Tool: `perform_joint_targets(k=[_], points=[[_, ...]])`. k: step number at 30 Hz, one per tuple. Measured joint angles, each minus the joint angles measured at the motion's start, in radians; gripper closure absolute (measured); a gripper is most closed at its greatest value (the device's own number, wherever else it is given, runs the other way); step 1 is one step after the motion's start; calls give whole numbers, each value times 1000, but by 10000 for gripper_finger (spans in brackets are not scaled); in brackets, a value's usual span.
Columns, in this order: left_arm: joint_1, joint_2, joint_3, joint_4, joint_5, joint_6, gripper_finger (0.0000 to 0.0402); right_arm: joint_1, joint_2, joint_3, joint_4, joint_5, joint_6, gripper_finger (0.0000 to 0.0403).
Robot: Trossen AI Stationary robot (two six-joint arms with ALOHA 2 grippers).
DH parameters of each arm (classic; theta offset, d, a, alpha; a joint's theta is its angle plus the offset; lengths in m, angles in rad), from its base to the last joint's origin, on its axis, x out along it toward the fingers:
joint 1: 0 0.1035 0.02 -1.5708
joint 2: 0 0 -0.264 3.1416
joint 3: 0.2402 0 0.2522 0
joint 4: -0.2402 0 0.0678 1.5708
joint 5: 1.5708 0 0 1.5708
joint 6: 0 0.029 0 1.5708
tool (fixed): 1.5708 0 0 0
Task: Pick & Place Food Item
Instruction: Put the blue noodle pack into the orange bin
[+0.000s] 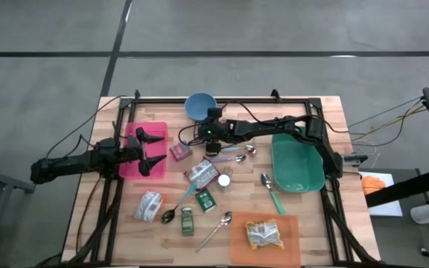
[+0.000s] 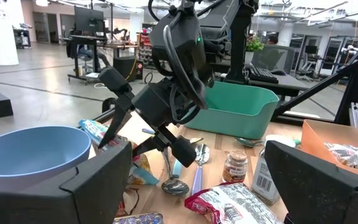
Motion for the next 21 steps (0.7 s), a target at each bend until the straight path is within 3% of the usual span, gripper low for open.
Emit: perform_joint_targets(k=[13, 21], points=[[0, 0, 0, 0, 0, 0, 30, 1, 0, 0, 0, -13, -3, 382], [0, 0, 0, 0, 0, 0, 30, 4, 0, 0, 1, -13, -2, 392]])
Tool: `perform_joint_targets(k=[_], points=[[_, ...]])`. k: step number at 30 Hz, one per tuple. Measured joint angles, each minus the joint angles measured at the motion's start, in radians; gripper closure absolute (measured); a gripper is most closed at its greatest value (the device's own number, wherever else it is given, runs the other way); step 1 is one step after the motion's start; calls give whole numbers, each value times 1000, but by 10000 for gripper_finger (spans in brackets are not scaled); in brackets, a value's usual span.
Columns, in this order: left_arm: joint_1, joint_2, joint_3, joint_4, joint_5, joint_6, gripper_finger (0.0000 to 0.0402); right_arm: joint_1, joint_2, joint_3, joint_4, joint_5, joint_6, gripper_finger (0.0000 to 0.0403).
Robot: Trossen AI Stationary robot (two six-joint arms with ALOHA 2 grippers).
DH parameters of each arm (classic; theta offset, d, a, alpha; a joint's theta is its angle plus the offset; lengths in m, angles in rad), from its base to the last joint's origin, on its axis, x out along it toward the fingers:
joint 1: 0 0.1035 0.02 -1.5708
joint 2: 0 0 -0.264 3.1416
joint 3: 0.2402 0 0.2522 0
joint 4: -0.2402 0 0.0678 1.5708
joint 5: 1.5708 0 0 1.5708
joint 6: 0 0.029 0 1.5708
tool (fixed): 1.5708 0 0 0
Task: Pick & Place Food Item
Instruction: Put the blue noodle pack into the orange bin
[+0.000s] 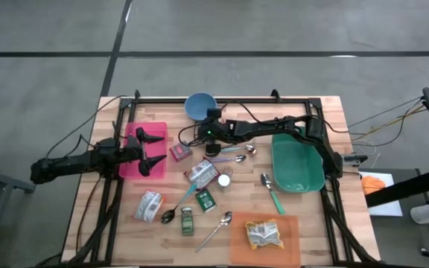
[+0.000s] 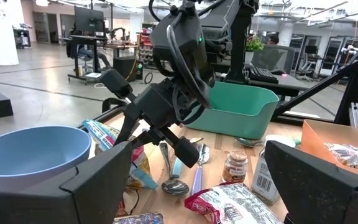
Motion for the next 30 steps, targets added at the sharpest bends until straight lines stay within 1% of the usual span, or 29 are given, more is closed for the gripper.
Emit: perform_joint_targets(k=[6, 15, 19, 30], points=[[0, 0, 0, 0, 0, 0, 30, 11, -12, 0, -1, 8, 2, 392], [0, 0, 0, 0, 0, 0, 30, 52, -86, 0, -28, 8, 36, 392], [0, 0, 0, 0, 0, 0, 30, 67, -133, 0, -50, 9, 51, 392], [0, 0, 0, 0, 0, 0, 30, 145, -311, -2, -211, 15, 110, 392]])
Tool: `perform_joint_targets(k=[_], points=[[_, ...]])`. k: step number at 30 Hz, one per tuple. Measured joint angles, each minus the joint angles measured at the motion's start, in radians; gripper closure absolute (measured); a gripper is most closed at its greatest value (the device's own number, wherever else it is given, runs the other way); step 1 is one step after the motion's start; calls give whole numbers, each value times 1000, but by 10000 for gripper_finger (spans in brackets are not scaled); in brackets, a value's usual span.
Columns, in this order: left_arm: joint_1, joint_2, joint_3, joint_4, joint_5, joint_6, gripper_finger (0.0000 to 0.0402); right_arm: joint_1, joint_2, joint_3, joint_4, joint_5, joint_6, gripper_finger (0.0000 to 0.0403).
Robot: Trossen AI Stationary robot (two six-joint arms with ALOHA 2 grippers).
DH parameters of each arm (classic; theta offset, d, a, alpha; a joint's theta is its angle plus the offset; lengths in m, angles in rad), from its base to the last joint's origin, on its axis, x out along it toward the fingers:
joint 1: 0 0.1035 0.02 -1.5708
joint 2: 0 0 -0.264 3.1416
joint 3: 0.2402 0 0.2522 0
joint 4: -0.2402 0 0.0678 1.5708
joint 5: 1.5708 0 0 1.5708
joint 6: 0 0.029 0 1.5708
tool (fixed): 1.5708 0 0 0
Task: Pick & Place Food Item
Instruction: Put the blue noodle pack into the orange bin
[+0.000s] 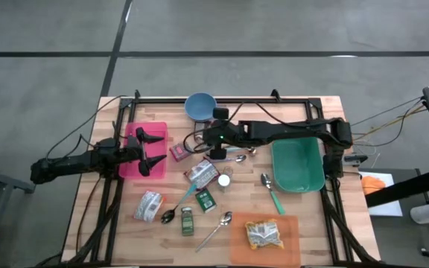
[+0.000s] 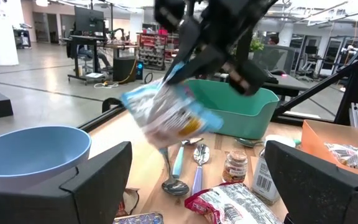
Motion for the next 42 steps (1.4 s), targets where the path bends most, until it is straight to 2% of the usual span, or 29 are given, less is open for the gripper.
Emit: perform_joint_targets(k=[7, 19, 24, 31, 42], points=[[0, 0, 0, 0, 0, 0, 30, 72, -122, -2, -124, 21, 50, 392], [0, 0, 0, 0, 0, 0, 30, 223, -282, -2, -320, 22, 239, 392], [0, 0, 0, 0, 0, 0, 30, 302, -306, -2, -400, 20, 337, 392], [0, 0, 0, 0, 0, 0, 30, 424, -310, -3, -534, 12, 579, 392], [0, 0, 0, 0, 0, 0, 30, 649, -289, -3, -538, 8, 879, 392]])
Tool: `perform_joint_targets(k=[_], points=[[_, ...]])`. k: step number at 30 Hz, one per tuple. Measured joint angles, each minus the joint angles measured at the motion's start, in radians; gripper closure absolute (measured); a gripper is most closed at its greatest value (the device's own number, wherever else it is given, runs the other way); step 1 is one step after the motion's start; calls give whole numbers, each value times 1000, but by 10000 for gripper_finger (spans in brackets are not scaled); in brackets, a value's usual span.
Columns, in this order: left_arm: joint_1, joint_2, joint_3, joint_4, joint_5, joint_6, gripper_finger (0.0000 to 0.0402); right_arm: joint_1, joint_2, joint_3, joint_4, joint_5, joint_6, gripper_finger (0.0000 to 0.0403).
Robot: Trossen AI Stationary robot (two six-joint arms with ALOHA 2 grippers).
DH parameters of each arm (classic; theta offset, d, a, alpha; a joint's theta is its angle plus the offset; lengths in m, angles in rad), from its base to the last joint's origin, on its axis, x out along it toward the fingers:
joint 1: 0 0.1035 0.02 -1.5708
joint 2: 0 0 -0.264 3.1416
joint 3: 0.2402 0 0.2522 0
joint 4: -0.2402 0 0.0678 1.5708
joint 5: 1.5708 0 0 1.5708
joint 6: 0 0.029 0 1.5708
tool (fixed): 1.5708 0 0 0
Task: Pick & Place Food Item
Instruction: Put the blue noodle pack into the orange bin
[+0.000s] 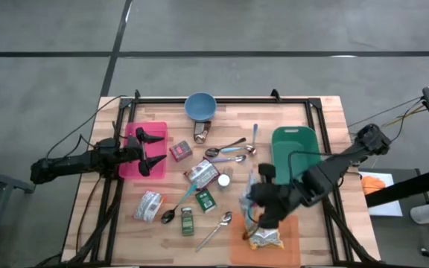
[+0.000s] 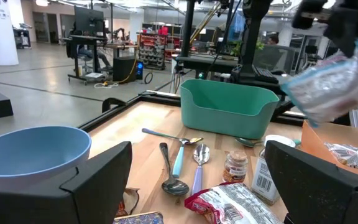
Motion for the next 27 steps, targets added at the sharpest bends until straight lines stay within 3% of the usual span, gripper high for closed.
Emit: perform_joint_targets(k=[8, 16, 27], points=[[0, 0, 0, 0, 0, 0, 30, 91, 45, 0, -58, 3, 328, 392], [0, 0, 0, 0, 0, 0, 30, 197, 62, 0, -84, -71, 642, 392], [0, 0, 0, 0, 0, 0, 30, 337, 62, -35, -134, -74, 955, 392]])
